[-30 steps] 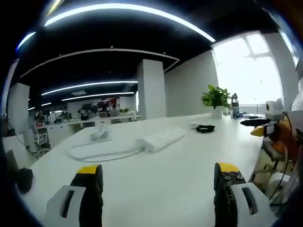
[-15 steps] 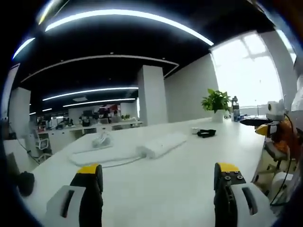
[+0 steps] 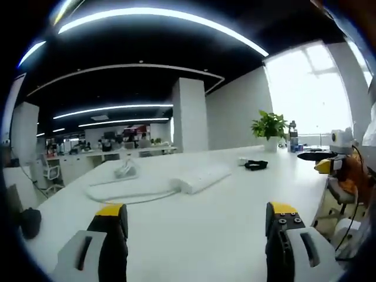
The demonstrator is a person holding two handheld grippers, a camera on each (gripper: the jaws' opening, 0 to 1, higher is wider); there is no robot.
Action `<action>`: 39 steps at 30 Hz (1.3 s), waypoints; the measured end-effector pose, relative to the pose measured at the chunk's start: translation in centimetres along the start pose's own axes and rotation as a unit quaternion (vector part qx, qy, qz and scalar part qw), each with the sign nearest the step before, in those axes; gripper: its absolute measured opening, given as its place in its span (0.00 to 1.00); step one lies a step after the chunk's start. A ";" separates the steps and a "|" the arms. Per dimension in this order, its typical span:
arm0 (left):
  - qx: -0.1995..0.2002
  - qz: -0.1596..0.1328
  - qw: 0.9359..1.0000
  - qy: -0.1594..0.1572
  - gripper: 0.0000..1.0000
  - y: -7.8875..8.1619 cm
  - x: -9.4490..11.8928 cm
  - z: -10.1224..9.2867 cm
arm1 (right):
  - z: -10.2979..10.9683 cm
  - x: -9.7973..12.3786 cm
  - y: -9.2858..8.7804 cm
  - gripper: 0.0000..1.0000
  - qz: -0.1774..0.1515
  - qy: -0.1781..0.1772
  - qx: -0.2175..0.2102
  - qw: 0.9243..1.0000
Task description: Straighten the power strip on the desk, plug the charger into it
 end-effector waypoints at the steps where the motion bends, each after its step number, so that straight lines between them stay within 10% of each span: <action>1: -0.003 -0.003 1.000 -0.002 0.99 0.1 0.0 0.0 | -0.1 -0.1 -0.1 1.00 0.005 0.001 -0.003 1.000; 39: -0.016 -0.018 1.000 0.002 0.99 2.2 -6.3 1.9 | -5.3 -6.0 1.7 1.00 -0.008 0.014 0.012 1.000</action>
Point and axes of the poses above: the point that each gripper's makers call its tool centre point, and the gripper's own axes: x roughly backward along the fingers, z roughly to its left, y roughly out of its top, the point moved 1 cm from there along x, roughly backward along the fingers, and after that the axes turned 8 degrees about y, right-handed, at the moved point
